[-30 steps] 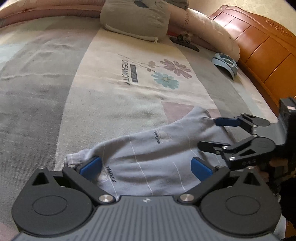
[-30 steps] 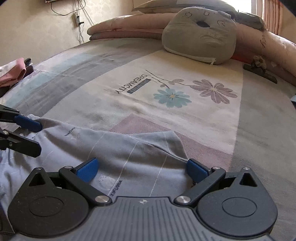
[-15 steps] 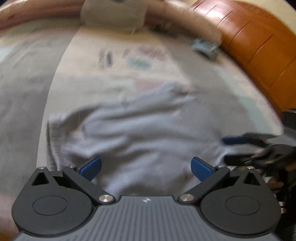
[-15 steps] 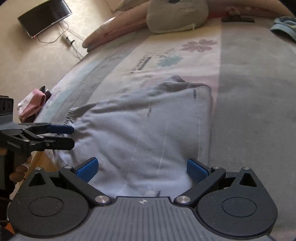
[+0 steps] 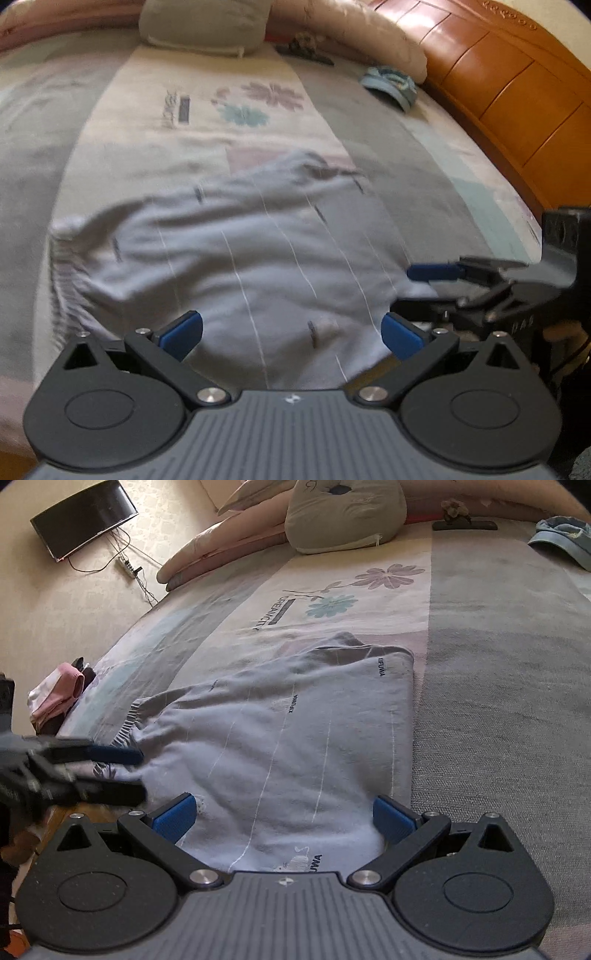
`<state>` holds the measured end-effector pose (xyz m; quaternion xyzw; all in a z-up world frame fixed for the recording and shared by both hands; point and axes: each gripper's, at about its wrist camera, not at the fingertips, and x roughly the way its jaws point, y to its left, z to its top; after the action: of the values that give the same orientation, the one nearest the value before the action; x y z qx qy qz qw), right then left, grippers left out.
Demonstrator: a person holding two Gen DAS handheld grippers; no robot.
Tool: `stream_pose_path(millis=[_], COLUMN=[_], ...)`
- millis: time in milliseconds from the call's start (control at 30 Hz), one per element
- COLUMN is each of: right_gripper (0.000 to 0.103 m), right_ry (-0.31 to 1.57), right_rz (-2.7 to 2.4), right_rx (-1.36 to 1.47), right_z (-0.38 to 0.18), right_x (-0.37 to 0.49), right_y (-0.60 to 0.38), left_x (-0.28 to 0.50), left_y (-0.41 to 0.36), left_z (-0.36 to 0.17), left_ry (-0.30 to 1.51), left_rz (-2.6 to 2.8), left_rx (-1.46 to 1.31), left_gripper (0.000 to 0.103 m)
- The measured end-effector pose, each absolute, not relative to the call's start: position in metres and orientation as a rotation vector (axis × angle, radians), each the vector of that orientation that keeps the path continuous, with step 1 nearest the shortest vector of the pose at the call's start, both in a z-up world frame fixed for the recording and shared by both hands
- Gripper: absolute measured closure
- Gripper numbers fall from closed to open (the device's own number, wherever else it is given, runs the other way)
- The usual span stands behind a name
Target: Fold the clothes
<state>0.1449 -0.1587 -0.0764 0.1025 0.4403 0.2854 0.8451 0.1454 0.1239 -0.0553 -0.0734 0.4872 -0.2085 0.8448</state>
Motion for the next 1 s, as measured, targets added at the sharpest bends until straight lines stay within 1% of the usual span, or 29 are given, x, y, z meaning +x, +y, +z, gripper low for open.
stream_pose_path(millis=[133,233,467,600,800,900,1000], right_gripper=[0.000,0.000,0.000,0.000,0.000,0.000,0.000], right_ry=[0.930,0.924,0.909,0.888,0.892,0.903,0.910], right_rz=[0.602,0.605,0.611,0.620,0.638,0.645,0.647], right_rx=[0.228,0.250,0.279,0.274,0.394,0.475,0.496], right_z=[-0.076,-0.077,-0.079,-0.080,-0.082,-0.084,-0.085], right_x=[0.145,0.145,0.144,0.141,0.145,0.150,0.151], right_y=[-0.160,-0.163,-0.166,-0.167,-0.183,-0.192,-0.193], left_x=[0.135,0.131,0.137,0.149,0.162,0.164,0.167], left_y=[0.129,0.138,0.177,0.210,0.262,0.276,0.282], left_z=[-0.068,-0.059,-0.012,-0.009,-0.044,-0.068,-0.088], left_ry=[1.067,1.048,0.880,0.852,0.934,0.988,1.031], left_rz=[-0.426,-0.419,-0.382,-0.332,-0.261,-0.273,-0.266], left_rx=[-0.191,-0.212,-0.213,-0.282,-0.525,-0.647,-0.711], left_gripper=[0.001,0.001,0.001,0.001,0.001,0.001,0.001])
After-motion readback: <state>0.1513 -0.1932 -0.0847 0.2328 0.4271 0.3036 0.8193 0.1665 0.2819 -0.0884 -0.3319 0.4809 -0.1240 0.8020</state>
